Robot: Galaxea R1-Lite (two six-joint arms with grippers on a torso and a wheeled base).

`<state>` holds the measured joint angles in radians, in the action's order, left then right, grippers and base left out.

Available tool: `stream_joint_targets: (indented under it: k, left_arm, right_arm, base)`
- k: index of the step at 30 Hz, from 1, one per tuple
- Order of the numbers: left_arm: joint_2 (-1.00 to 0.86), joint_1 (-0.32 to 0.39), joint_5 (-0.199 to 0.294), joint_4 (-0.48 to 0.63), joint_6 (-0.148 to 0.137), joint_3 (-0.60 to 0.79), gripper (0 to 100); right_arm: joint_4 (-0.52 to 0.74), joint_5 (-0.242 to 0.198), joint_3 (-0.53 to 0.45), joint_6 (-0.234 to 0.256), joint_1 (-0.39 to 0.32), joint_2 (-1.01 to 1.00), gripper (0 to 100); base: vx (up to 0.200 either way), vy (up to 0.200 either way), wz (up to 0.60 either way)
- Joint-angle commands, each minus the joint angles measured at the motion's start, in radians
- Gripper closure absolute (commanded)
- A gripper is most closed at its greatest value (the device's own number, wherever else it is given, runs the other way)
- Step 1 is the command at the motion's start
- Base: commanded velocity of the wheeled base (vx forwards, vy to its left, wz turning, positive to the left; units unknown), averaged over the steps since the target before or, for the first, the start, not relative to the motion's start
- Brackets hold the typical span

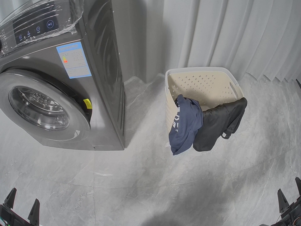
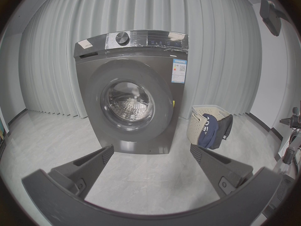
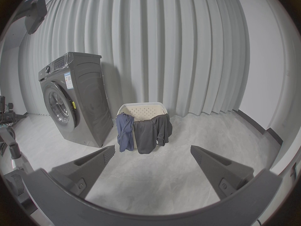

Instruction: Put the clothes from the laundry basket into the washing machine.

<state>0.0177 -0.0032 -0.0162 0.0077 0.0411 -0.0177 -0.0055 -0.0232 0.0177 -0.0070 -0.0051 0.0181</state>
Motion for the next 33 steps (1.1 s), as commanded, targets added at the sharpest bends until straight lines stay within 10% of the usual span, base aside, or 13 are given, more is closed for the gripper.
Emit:
stream_joint_targets:
  k: [1, 33]
  left_arm:
    - [-0.013, 0.002, -0.001, 0.0, 0.0, 0.015, 0]
    - [-0.013, 0.0, -0.001, 0.0, 0.002, 0.015, 0]
  right_arm:
    - [-0.001, -0.001, -0.018, -0.001, 0.001, -0.009, 0]
    - [-0.001, -0.003, -0.018, -0.002, 0.001, -0.009, 0]
  base:
    - [0.0, 0.2, 0.0]
    - [0.0, 0.2, 0.0]
